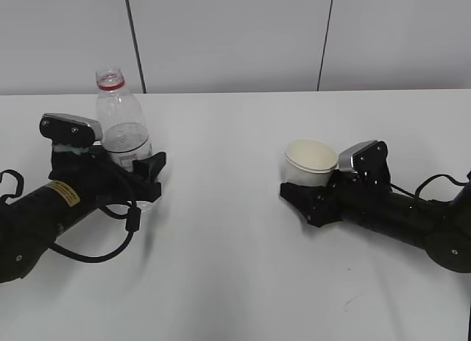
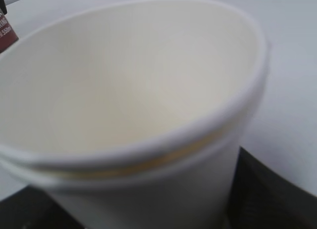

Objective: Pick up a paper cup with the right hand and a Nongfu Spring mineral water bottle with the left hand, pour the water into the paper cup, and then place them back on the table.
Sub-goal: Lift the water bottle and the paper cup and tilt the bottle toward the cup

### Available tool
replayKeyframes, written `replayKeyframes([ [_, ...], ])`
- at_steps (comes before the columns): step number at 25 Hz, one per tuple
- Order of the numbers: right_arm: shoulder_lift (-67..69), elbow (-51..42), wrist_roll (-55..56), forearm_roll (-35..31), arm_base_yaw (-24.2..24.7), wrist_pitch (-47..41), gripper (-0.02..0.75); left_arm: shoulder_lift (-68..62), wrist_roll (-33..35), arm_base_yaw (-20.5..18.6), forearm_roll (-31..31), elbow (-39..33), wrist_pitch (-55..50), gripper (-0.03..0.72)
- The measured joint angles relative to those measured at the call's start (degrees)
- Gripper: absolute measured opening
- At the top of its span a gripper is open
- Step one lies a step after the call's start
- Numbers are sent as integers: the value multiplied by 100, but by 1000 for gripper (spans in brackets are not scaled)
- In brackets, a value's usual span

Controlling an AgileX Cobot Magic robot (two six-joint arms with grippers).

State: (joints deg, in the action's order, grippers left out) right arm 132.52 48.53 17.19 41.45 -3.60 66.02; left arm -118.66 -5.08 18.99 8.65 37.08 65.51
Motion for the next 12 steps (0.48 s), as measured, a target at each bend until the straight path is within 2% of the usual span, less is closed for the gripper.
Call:
replayKeyframes([
  [5, 0, 16, 0, 137, 0, 2, 533, 0, 0, 0, -5, 34, 1, 362],
  [12, -72, 264, 335, 975, -102, 2, 531, 0, 0, 0, -7, 39, 1, 338],
])
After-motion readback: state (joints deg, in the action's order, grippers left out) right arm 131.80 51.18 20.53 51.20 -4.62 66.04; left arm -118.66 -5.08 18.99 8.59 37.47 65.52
